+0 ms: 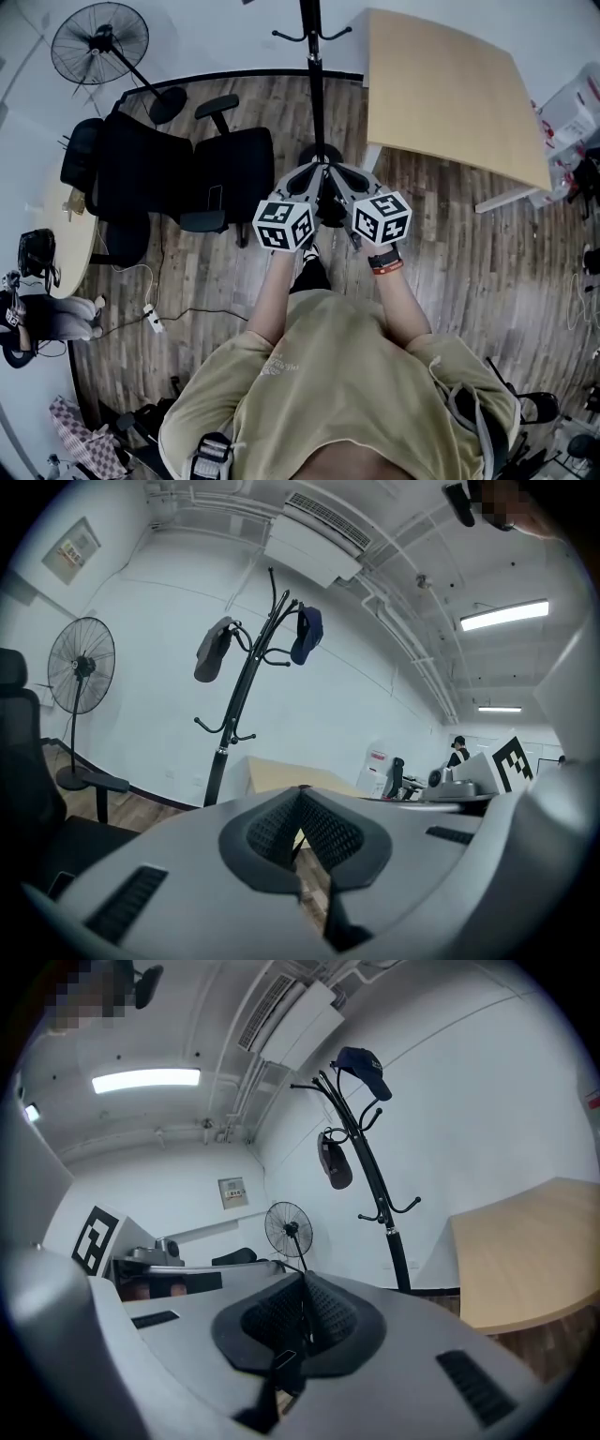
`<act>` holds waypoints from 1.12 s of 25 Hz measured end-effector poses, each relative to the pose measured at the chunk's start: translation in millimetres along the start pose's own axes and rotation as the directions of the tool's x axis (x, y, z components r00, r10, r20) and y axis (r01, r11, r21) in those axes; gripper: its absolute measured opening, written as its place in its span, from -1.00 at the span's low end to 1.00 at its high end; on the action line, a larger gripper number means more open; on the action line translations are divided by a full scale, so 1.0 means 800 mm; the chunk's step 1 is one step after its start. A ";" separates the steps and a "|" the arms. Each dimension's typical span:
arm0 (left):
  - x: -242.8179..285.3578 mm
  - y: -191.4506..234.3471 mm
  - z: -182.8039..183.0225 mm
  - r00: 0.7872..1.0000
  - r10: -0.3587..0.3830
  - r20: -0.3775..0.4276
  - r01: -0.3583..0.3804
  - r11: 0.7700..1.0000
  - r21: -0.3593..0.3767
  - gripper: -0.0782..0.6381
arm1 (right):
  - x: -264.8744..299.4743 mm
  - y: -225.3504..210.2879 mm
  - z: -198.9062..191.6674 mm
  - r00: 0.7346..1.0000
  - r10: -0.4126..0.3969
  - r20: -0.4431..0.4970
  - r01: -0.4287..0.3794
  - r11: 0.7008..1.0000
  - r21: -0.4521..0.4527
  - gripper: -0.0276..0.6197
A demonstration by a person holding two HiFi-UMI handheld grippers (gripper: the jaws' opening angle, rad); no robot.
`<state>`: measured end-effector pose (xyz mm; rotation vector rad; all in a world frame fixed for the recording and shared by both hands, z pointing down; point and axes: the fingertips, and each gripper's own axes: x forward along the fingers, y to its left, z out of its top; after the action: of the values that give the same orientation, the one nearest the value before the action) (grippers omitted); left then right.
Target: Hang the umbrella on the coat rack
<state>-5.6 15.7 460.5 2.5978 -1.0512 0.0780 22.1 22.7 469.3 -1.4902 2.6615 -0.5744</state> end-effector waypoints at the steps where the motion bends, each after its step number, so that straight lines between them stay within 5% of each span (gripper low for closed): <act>1: 0.007 0.011 0.005 1.000 -0.002 -0.002 0.002 1.000 0.000 -0.72 | 0.013 -0.004 0.004 1.000 -0.002 -0.002 0.002 1.000 -0.001 -0.85; 14: 0.096 0.132 0.082 0.996 -0.085 0.013 0.085 0.996 0.005 -0.72 | 0.166 -0.058 0.069 0.998 -0.054 0.044 0.056 0.998 -0.029 -0.85; 28: 0.203 0.192 0.100 0.994 -0.106 -0.041 0.105 0.994 -0.014 -0.72 | 0.247 -0.146 0.095 0.997 -0.072 0.002 0.072 0.997 0.033 -0.85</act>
<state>0.7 -221.6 457.5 2.6241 -0.8956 0.0994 26.7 -219.0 466.7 -1.5823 2.5923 -0.6159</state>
